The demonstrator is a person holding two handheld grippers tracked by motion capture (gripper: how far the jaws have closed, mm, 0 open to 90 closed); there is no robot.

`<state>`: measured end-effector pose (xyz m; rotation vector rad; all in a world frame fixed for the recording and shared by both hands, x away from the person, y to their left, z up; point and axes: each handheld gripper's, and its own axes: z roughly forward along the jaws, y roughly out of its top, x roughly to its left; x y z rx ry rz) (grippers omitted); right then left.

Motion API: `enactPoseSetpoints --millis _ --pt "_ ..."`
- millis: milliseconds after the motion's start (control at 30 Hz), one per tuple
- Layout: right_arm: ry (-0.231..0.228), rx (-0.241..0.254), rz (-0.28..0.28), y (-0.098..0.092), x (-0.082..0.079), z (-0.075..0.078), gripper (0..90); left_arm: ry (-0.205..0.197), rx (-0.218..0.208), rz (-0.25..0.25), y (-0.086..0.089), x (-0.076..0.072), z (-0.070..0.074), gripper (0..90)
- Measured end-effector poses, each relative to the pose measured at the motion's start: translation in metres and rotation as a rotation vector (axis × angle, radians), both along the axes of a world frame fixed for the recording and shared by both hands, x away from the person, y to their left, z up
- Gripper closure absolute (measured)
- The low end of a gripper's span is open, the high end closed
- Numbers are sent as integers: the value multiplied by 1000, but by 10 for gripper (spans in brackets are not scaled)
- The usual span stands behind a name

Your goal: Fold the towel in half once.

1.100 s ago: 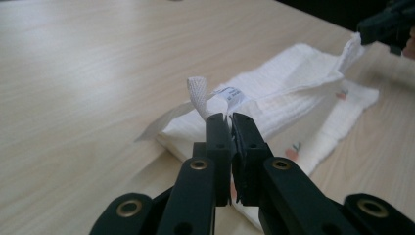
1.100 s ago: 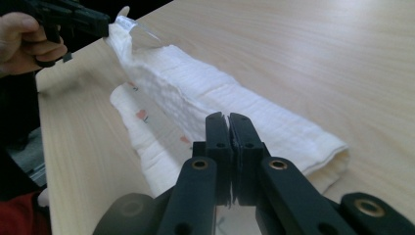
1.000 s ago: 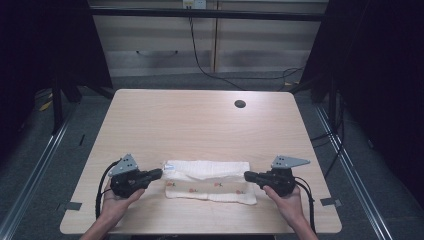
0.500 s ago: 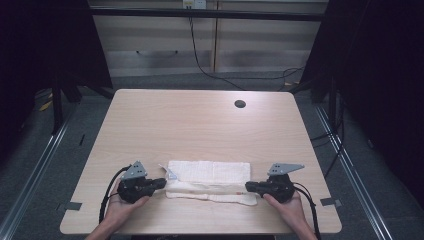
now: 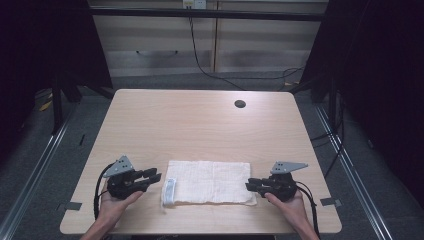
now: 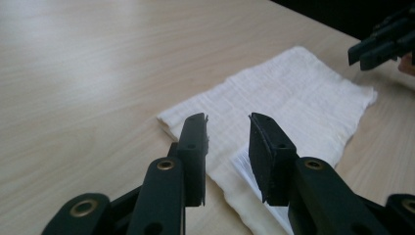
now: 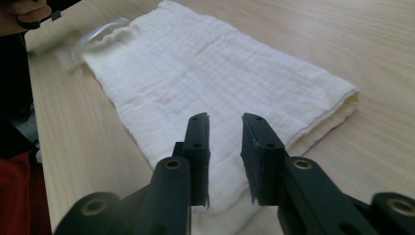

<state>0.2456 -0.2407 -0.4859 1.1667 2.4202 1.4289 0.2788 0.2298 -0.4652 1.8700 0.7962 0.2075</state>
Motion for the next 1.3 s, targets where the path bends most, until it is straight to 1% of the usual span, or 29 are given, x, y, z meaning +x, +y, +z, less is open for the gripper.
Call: enactPoseSetpoints --millis 33,67,100,167,233,267,333,367,433,467,500,533,567,633,667,700,767,800,833,867,900,967,1000,1033,1067,1133,1167,1200,1300 --pt "-2 -4 0 -1 1 1 714 3 -19 13 -1 1 1 684" --pt "-4 -7 -3 -1 3 1 719 2 -9 13 -3 3 2 689" --pt "-6 -7 -10 -1 6 2 723 -4 12 8 -6 6 2 692" --pt "-14 2 -20 -2 12 5 740 2 35 -9 -15 10 -1 695" --pt "-23 3 -34 -2 20 8 749 -2 72 -29 -24 16 -2 701" --pt "-23 4 -38 -2 24 9 751 4 89 -43 -29 19 -4 704" --pt "-23 -6 -49 -2 34 10 759 5 143 -62 -40 26 -10 718" --pt "-20 -7 -50 -1 39 10 761 10 174 -79 -44 30 -14 725" --pt "-11 -24 -64 -1 50 9 762 29 209 -93 -52 38 -20 744" --pt "-3 -25 -64 -1 57 7 760 38 218 -95 -54 41 -23 772" --pt "3 -16 -77 -3 62 4 760 43 218 -83 -56 44 -25 798" --pt "15 -1 -89 -5 67 1 756 56 210 -86 -56 47 -26 805" --pt "28 -7 -95 -5 70 -1 749 65 202 -82 -56 48 -28 805" --pt "42 -20 -94 -6 74 -5 729 75 207 -77 -57 50 -32 805" --pt "37 -26 -92 -5 76 -6 716 75 224 -78 -57 50 -34 805" --pt "36 -26 -96 -4 77 -6 690 77 230 -74 -57 50 -36 805" --pt "28 -26 -105 -3 78 -8 648 94 232 -78 -56 52 -41 805" --pt "23 -37 -101 -1 78 -8 634 96 224 -79 -55 52 -41 805" --pt "30 -42 -104 0 79 -9 630 102 223 -84 -55 52 -41 805" --pt "34 -53 -103 2 79 -11 625 99 227 -88 -54 53 -41 805" --pt "35 -68 -102 3 80 -13 623 104 220 -88 -54 53 -41 805" --pt "42 -79 -105 4 81 -16 613 106 217 -90 -53 53 -42 805" --pt "44 -80 -119 2 82 -17 605 103 217 -91 -53 54 -42 805" --pt "53 -66 -130 1 83 -18 599 108 212 -91 -53 54 -42 804" --pt "58 -45 -132 -1 84 -19 595 111 208 -90 -52 54 -42 806" --pt "65 -37 -139 -3 84 -19 599 112 209 -91 -52 55 -42 807" --pt "68 -34 -132 -3 85 -20 606 115 202 -86 -52 54 -42 808" --pt "74 -36 -128 -2 85 -21 609 117 201 -85 -53 54 -43 808" --pt "85 -57 -111 1 85 -23 620 107 222 -89 -54 53 -42 807"
